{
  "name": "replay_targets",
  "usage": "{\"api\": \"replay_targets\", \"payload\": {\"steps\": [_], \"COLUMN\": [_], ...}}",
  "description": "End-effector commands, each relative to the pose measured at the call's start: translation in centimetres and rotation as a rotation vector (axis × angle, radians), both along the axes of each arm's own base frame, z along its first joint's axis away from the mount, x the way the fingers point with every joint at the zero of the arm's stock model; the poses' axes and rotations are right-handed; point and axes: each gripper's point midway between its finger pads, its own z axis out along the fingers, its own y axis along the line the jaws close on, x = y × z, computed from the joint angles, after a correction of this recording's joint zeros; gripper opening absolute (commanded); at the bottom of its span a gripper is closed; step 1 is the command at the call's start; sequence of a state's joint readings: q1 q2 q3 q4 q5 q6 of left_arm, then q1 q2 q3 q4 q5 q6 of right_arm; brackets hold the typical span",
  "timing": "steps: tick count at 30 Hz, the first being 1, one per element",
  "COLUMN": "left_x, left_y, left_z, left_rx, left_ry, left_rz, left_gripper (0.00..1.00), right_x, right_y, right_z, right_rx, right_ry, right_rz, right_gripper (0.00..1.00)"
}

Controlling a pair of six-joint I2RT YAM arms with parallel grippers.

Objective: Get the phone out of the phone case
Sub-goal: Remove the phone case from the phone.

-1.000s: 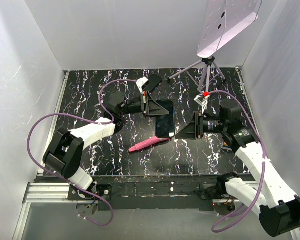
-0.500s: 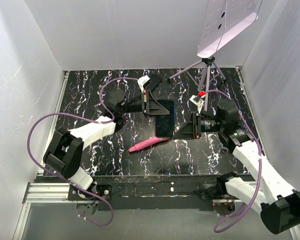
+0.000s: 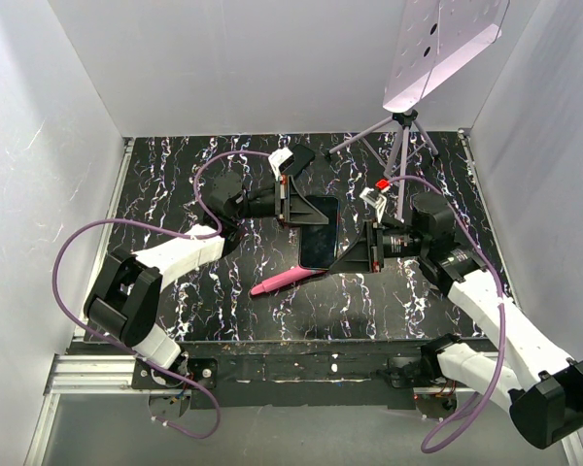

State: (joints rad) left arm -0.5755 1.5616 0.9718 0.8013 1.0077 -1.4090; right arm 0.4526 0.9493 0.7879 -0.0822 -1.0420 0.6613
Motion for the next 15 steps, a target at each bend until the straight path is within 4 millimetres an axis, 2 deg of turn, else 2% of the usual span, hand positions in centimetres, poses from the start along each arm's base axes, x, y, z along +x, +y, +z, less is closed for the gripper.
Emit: {"api": "replay_targets", "payload": {"steps": [1, 6, 10, 15], "left_x": [-0.8, -1.2, -1.5, -1.9], "left_y": [0.5, 0.6, 0.6, -0.1], "left_z": [4.1, 4.0, 3.9, 3.6], "left_rx": [-0.071, -0.098, -0.128, -0.139], "left_ry": [-0.008, 0.1, 0.171, 0.208], "left_rz": [-0.013, -0.059, -0.085, -0.085], "left_gripper": [0.0, 0.0, 0.0, 0.0], "right_x": [0.1, -0.6, -0.7, 0.8], "right_y": [0.7, 1.4, 1.7, 2.5], "right_z": [1.2, 1.9, 2.3, 3.8], "right_rx": [0.027, 0.044, 0.013, -0.029], "right_ry": [-0.202, -0.465, -0.537, -0.635], "right_rz": [0.02, -0.005, 0.011, -0.066], "right_gripper": [0.01, 0.01, 0.01, 0.01]}}
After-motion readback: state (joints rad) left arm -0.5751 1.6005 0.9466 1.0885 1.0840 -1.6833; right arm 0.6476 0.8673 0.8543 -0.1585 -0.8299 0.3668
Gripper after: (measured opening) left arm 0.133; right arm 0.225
